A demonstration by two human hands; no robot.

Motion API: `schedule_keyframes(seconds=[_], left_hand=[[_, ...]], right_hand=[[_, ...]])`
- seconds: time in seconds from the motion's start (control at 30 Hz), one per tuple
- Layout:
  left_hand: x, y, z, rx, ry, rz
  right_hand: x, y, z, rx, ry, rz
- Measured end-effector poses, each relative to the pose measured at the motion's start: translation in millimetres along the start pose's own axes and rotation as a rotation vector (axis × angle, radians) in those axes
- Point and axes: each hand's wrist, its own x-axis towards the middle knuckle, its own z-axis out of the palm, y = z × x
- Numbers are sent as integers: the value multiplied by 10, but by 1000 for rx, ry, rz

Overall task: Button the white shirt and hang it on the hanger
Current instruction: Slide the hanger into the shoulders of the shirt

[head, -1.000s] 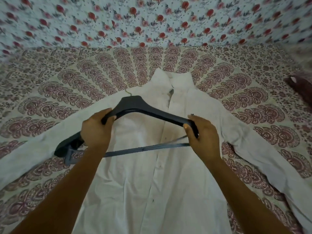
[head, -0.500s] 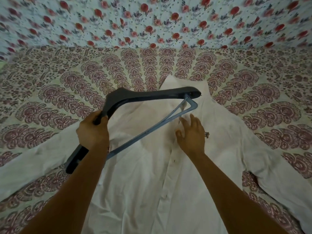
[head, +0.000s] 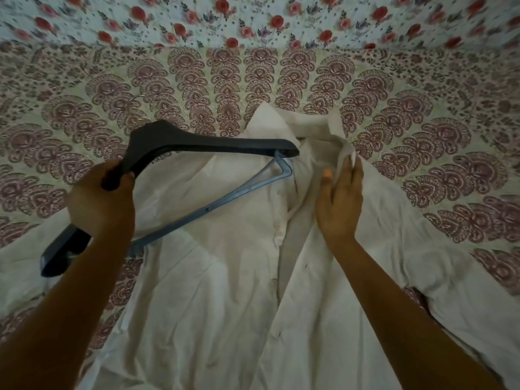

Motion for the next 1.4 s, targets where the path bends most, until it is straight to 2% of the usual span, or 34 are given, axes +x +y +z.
schedule_keyframes(seconds=[0.07,0.17,0.33,0.5,0.67,0.7,0.83,0.97,1.03,1.17,1.27,1.4], left_hand=[[-41,40,73,8,-27,33],[-188,231,248,5,-93,93],[-418,654,673,-46,-221,253],[-563,1038,1023,-49,-295,323],[-505,1096,1151,-116,-383,365],[-498,1104,1167,-129,-399,374],[-500,1165,1289,-181,-458,391],[-510,1236,1402,-215,-539,484],[-580,1216,1373,-226,-493,569],[-954,923,1113,-222,-146,709],[-1317,562,969,-202,-214,658],[-1433,275,1124,92,-370,589]], right_hand=[[33,-14,-86,69,-22,-19],[23,-97,-133,115,-144,-141],[-4,-248,-30,50,-225,-289],[117,-171,-17,-113,-193,-331],[411,59,-209,-105,142,-264],[478,119,-244,-147,129,-229],[671,339,-260,-333,-144,-240],[801,395,-238,-274,-43,-245],[818,427,-248,-216,-14,-226],[827,435,-268,-170,-17,-216],[879,418,-301,-159,-6,-186],[899,418,-329,-165,-16,-168]])
